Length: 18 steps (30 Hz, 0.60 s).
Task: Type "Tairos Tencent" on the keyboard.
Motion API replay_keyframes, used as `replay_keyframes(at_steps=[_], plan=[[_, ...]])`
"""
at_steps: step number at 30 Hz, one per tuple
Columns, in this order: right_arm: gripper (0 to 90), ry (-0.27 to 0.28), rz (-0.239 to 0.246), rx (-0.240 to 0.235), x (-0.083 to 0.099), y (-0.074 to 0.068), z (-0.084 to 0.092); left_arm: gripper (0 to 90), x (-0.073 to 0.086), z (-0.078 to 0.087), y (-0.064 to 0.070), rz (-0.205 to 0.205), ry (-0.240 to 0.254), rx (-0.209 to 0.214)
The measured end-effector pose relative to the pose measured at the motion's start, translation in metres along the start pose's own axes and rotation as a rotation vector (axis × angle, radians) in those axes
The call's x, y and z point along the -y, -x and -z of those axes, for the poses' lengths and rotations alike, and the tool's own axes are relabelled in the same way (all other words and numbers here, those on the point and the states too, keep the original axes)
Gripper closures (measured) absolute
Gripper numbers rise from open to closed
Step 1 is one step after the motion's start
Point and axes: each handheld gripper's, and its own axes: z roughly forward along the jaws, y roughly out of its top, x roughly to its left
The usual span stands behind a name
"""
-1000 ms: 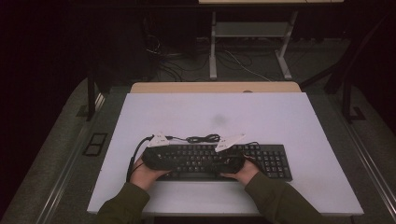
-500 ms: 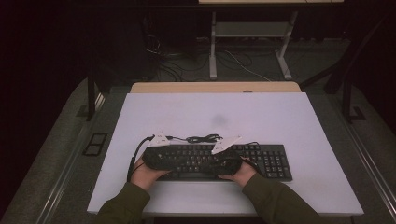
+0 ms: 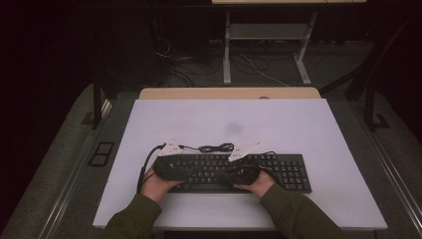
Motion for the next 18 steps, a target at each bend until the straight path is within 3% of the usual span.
replay_keyframes(at_steps=[7, 18], plan=[[72.3, 0.037, -0.015, -0.006, -0.001, 0.005, 0.009, 42.8, -0.002, -0.002, 0.002, -0.002, 0.002, 0.005], [43.2, 0.076, -0.032, 0.015, -0.001, 0.014, 0.018, 58.7, -0.007, -0.010, 0.008, -0.022, 0.001, 0.029]])
